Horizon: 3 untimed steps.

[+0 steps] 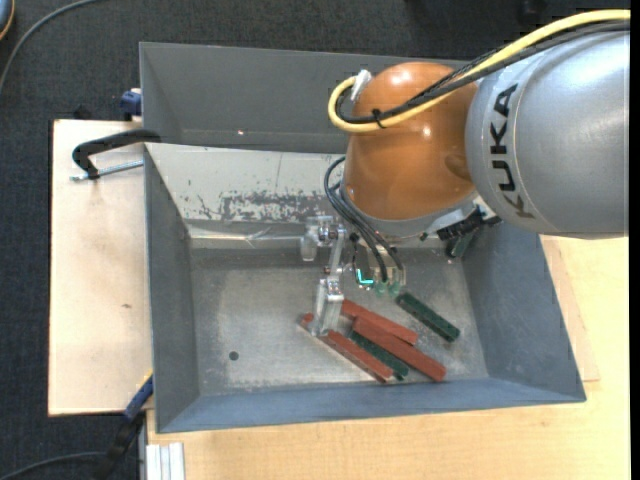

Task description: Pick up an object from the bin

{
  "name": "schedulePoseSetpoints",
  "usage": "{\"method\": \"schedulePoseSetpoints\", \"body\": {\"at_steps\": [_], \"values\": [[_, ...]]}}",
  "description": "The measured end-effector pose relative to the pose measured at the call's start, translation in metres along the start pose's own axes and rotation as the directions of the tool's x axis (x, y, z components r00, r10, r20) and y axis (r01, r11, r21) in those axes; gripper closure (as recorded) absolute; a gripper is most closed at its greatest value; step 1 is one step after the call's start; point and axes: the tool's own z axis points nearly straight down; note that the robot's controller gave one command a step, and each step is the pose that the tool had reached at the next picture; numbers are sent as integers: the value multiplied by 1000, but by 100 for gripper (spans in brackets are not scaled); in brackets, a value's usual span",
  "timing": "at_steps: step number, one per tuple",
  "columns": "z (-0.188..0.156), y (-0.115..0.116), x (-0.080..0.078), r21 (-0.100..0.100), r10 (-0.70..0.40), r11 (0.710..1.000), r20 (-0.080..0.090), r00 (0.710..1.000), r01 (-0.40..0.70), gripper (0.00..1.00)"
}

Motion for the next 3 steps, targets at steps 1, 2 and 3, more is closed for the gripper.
{"method": "schedulePoseSetpoints", "body": {"at_steps": [1, 2, 3], "values": [[141, -56, -9, 2, -326, 945, 1, 945, 326, 0], [158, -80, -25, 3, -338, 941, 8, 941, 338, 0], [105, -40, -48, 0, -253, 967, 18, 967, 253, 0]]}}
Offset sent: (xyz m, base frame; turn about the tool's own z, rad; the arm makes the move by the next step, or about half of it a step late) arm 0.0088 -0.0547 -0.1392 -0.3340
